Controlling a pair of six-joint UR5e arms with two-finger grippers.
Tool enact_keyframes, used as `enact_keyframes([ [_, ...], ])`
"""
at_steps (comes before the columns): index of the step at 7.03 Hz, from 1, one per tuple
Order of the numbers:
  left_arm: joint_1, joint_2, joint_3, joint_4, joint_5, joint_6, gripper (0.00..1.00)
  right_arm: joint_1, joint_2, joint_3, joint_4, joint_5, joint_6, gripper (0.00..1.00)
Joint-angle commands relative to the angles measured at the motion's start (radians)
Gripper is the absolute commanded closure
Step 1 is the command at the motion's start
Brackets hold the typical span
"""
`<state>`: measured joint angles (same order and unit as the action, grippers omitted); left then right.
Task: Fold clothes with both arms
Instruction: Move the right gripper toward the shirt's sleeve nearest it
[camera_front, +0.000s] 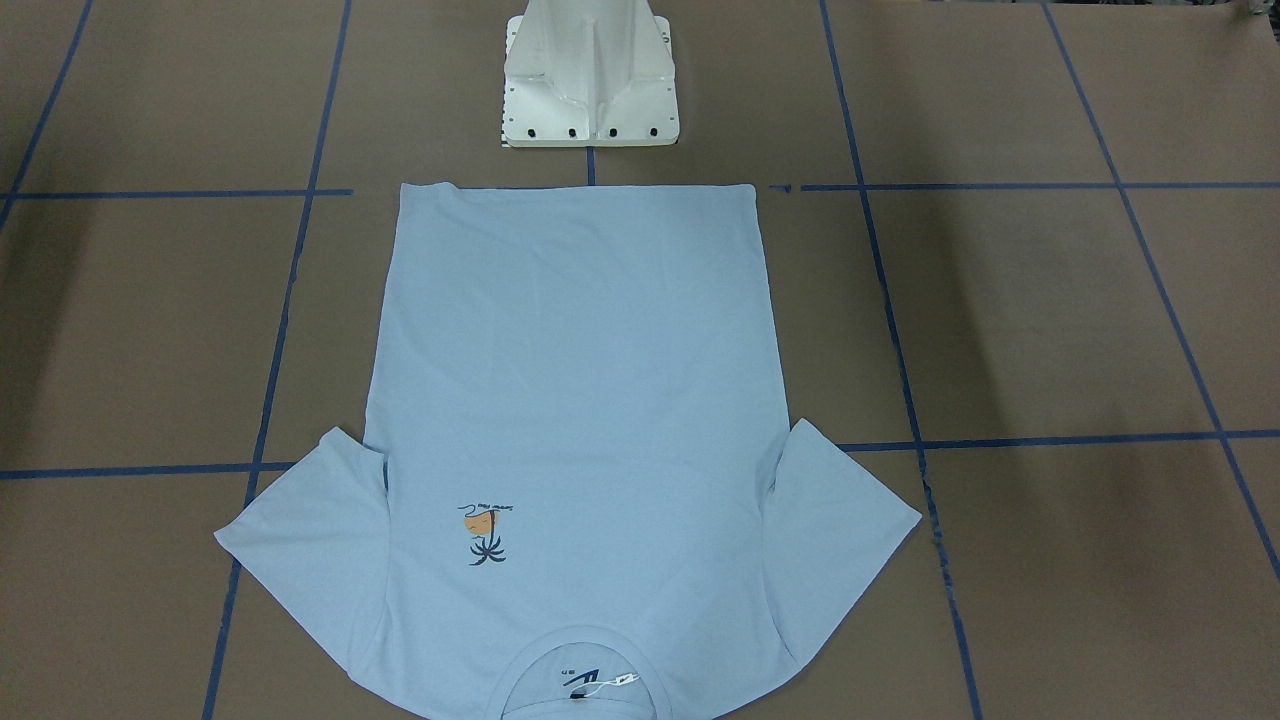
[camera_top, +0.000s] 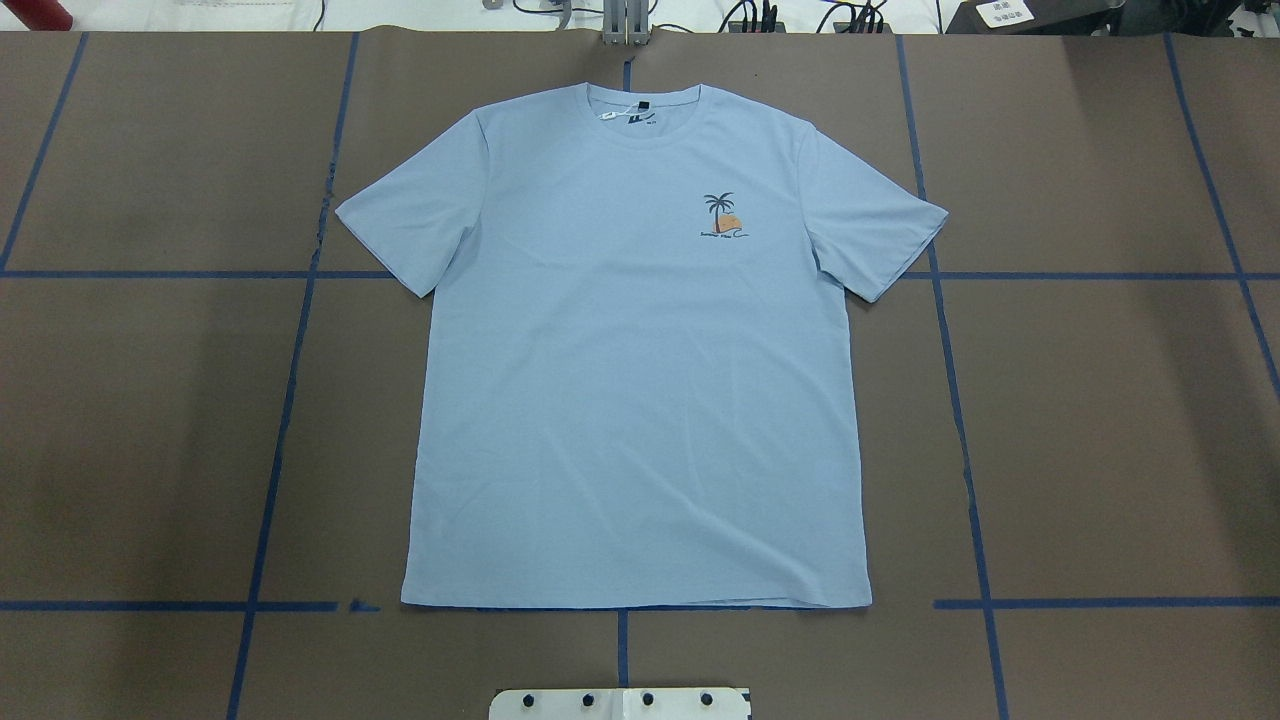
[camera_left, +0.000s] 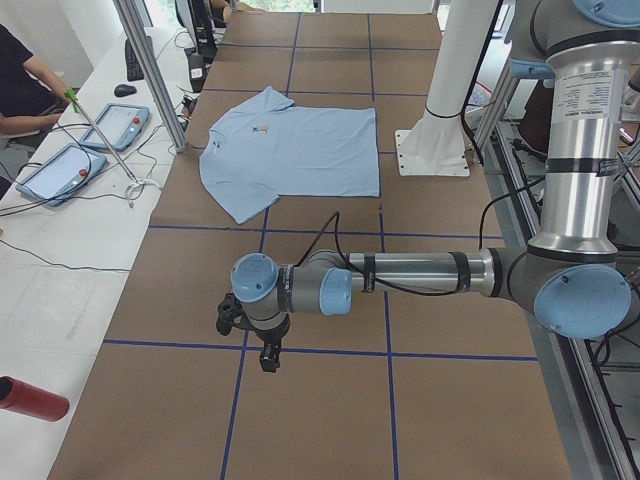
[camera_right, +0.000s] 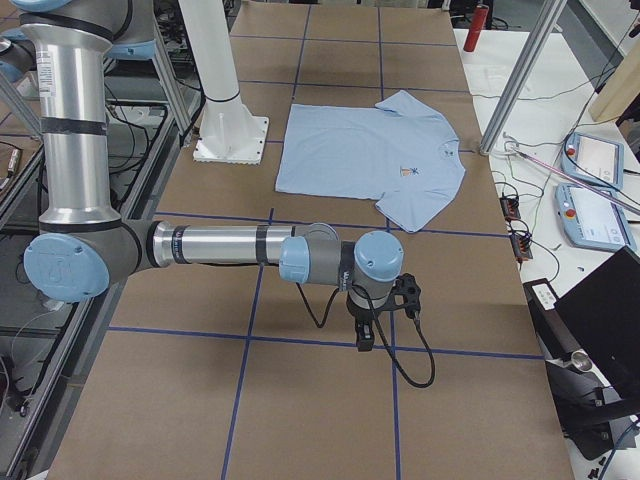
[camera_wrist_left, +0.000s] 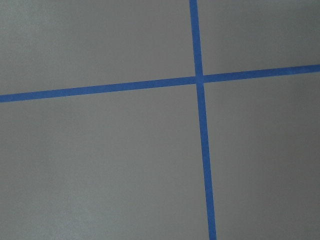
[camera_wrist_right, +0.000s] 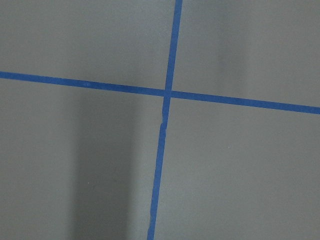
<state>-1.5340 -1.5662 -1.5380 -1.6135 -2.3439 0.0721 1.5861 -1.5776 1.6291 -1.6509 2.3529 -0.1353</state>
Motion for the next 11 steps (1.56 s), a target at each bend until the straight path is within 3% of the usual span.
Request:
enact_keyframes([
  [1, 0.0, -0.018, -0.004, -0.002, 0.006, 0.003, 0.0, 0.0, 0.002, 0.012, 0.0, 0.015, 0.022, 0.0],
  [2, 0.002, -0.035, -0.002, -0.031, 0.024, 0.008, 0.0, 0.0, 0.005, 0.015, 0.006, 0.046, 0.02, 0.0],
  [4, 0.008, -0.111, 0.002, -0.066, 0.035, 0.002, 0.0, -0.014, 0.027, 0.001, 0.133, 0.078, 0.043, 0.0],
  [6, 0.065, -0.211, -0.002, -0.087, 0.035, 0.001, 0.0, -0.146, 0.089, -0.014, 0.294, 0.094, 0.087, 0.0],
  [8, 0.121, -0.233, -0.019, -0.141, 0.026, 0.002, 0.0, -0.362, 0.238, -0.068, 0.331, -0.056, 0.399, 0.0],
  [9, 0.121, -0.245, -0.013, -0.216, 0.026, 0.0, 0.0, -0.414, 0.346, -0.093, 0.333, -0.078, 0.562, 0.0],
  [10, 0.121, -0.245, -0.013, -0.226, 0.025, -0.046, 0.0, -0.473, 0.4, -0.167, 0.389, -0.122, 0.667, 0.0],
  [11, 0.177, -0.251, -0.01, -0.249, 0.037, -0.081, 0.0, -0.532, 0.403, -0.219, 0.545, -0.165, 0.712, 0.0],
])
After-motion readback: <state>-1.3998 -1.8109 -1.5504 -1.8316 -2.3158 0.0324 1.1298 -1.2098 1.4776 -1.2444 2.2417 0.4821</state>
